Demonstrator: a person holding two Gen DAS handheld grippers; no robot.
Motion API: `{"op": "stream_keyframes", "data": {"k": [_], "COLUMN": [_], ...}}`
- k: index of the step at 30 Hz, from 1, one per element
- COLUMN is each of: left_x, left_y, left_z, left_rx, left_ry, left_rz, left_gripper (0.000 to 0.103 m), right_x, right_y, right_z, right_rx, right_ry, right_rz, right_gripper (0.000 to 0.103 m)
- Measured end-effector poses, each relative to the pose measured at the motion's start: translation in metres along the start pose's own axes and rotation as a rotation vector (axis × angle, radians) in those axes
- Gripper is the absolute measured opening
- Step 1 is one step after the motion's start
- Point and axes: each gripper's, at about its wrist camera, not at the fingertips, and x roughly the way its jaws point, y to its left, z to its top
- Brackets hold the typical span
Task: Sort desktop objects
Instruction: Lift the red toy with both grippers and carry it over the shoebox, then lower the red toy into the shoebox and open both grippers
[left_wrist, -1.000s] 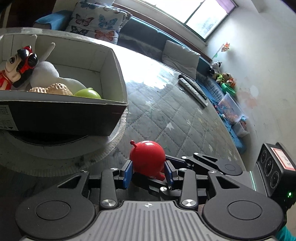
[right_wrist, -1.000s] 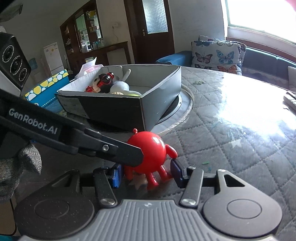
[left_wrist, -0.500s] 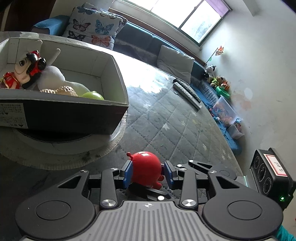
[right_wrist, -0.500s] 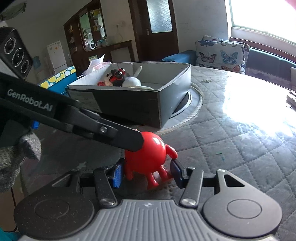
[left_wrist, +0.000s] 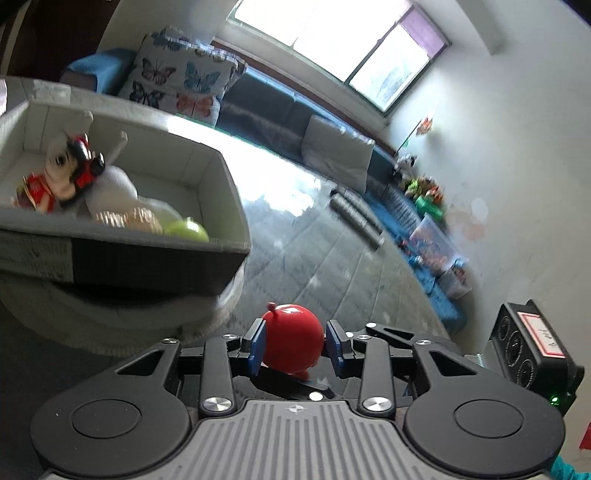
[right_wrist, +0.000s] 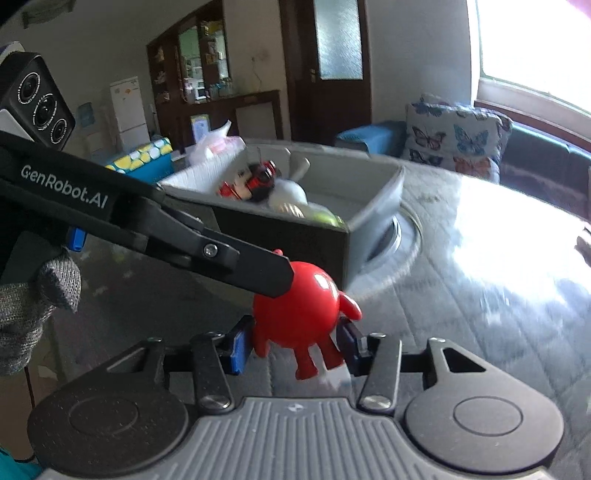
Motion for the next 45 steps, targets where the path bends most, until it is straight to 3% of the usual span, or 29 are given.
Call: {"op": "stream_keyframes", "data": {"k": [10, 14, 21, 29, 40, 45], "left_x": [-0.03, -0.033, -0.022, -0.007, -0.012, -0.013], "left_y": [0.023, 0.044, 0.083, 0.112, 0.119, 0.119], "left_z": [0.043, 0.064, 0.086, 0.091, 0.086, 0.083], "left_rx": [-0.018, -0.042, -0.084, -0.13, -0.156, -0.164], "left_ry": [-0.154, -0.199, -0.205, -0.17, -0.163, -0.159], "left_rz": [0.044, 0.077, 0.134, 0.159, 0.197, 0.204], "left_gripper": [0.037, 0.037, 0.037, 0.037, 0.037, 0.037], "right_x": [0.022, 0.048, 0.104, 0.138, 0.142, 0.136], "right_y": [0.016, 0.02, 0.023, 0.022, 0.028, 0.031], "right_z": [0.064, 0.09, 0.117, 0.117, 0.11, 0.107], "right_rx": [-0.101, -0.101, -0.085, -0.08, -0.103, -0.104], "right_ry": [-0.073, -0.08, -0.044, 0.001, 0.03, 0.022], "right_rz": [0.022, 0.048, 0.085, 0.088, 0.074, 0.061], "right_gripper": [0.047, 0.047, 0.047, 0.047, 0.05, 0.06]}}
